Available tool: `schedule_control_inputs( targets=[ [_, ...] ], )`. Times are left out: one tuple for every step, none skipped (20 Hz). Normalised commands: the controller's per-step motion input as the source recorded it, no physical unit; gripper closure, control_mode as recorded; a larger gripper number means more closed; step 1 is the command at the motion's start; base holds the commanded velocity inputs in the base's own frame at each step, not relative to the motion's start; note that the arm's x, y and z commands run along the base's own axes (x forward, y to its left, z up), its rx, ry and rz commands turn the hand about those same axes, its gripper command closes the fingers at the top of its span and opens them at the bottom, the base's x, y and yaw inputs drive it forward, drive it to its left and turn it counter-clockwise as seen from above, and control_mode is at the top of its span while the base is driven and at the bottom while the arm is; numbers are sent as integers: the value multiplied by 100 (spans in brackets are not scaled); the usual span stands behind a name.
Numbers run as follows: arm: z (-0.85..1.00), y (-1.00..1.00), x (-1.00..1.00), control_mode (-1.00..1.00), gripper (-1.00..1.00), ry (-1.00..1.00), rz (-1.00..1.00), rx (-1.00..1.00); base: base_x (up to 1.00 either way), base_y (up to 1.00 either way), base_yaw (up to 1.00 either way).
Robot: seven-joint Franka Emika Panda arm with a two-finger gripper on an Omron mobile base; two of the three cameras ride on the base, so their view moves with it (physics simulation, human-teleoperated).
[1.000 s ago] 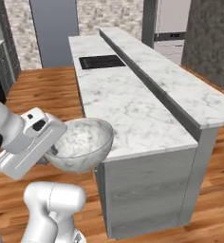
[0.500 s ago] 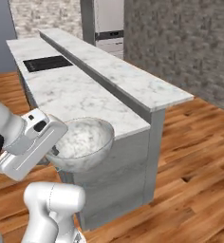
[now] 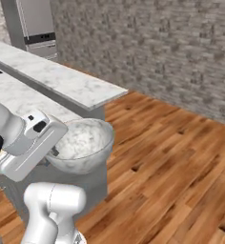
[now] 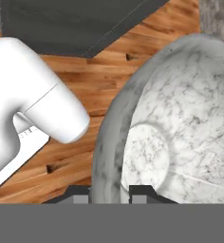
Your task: Pick up the bowls from the cabinet and place each bowl in front of a stool on the dining counter.
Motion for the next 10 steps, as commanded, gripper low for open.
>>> schedule_control_inputs(
  targets=[
    [0, 0, 0, 100, 100, 0, 0, 0, 69, -34, -32],
    [0, 0, 0, 100, 100, 0, 0, 0, 84, -38, -27],
    [0, 0, 0, 100, 100, 0, 0, 0, 100, -38, -23],
    [0, 0, 0, 100, 100, 0, 0, 0, 100, -47, -19],
    [0, 0, 0, 100, 100, 0, 0, 0, 100, -57, -14],
    [0, 0, 0, 100, 100, 0, 0, 0, 100, -54, -10],
    [0, 0, 0, 100, 100, 0, 0, 0, 100, -60, -5],
    [0, 0, 0, 100, 100, 0, 0, 0, 100, -65, -1],
    [0, 0, 0, 100, 100, 0, 0, 0, 94, -63, 0],
    [0, 0, 0, 100, 100, 0, 0, 0, 94, -63, 1]
  ],
)
